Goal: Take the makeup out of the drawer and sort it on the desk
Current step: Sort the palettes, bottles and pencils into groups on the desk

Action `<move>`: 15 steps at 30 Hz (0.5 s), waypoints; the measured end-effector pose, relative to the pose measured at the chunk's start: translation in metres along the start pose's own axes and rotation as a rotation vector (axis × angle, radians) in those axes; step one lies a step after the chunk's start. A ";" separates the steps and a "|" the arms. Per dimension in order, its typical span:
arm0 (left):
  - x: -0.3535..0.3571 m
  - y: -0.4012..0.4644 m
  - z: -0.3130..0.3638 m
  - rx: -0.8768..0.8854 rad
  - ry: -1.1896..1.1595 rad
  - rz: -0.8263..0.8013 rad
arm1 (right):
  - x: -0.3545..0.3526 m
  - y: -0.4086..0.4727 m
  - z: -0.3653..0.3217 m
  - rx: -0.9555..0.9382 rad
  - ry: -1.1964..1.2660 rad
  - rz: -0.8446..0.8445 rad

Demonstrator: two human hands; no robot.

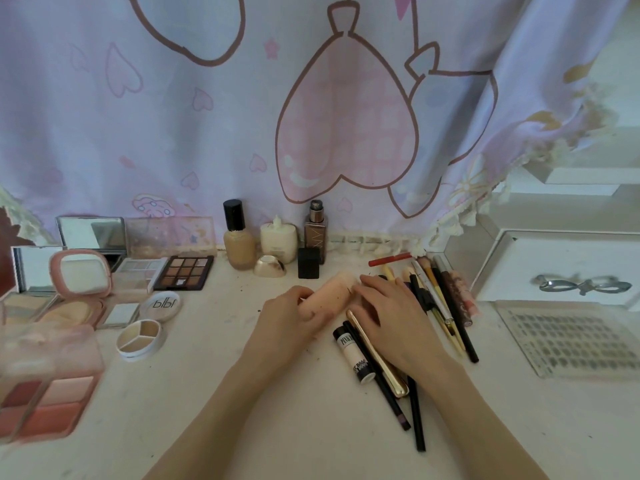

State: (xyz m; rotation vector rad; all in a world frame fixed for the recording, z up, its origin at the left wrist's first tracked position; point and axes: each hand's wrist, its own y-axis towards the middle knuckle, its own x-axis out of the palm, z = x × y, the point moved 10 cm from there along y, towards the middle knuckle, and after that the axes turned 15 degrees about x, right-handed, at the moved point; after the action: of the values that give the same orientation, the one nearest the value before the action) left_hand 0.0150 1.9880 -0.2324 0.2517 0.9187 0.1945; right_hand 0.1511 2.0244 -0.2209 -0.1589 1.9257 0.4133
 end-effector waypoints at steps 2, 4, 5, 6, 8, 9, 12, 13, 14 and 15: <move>-0.014 0.001 -0.002 0.011 -0.020 0.103 | 0.001 0.001 0.001 0.002 0.011 -0.003; -0.028 0.000 -0.005 0.019 -0.083 0.214 | 0.000 0.001 0.002 0.012 0.050 -0.006; -0.034 -0.001 -0.005 0.028 -0.121 0.267 | -0.003 0.001 0.003 0.023 0.100 -0.001; -0.041 -0.002 -0.005 0.035 -0.161 0.320 | -0.008 0.001 0.003 0.036 0.177 0.017; -0.050 -0.004 -0.003 0.043 -0.252 0.402 | -0.022 -0.001 0.004 0.055 0.357 0.065; -0.054 -0.005 -0.001 0.058 -0.293 0.424 | -0.028 -0.002 0.004 0.060 0.423 0.078; -0.063 -0.006 0.007 0.113 -0.433 0.472 | -0.036 -0.007 -0.001 0.038 0.582 0.069; -0.064 -0.007 0.010 0.121 -0.500 0.489 | -0.037 -0.010 -0.005 0.013 0.612 0.072; -0.066 -0.007 0.012 0.134 -0.556 0.503 | -0.039 -0.013 -0.009 -0.018 0.606 0.094; -0.067 -0.008 0.015 0.149 -0.599 0.511 | -0.040 -0.016 -0.013 -0.046 0.572 0.126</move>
State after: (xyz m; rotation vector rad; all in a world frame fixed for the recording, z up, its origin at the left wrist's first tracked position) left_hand -0.0117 1.9605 -0.1752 0.6445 0.2588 0.4925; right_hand 0.1601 2.0017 -0.1828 -0.2011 2.4986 0.5372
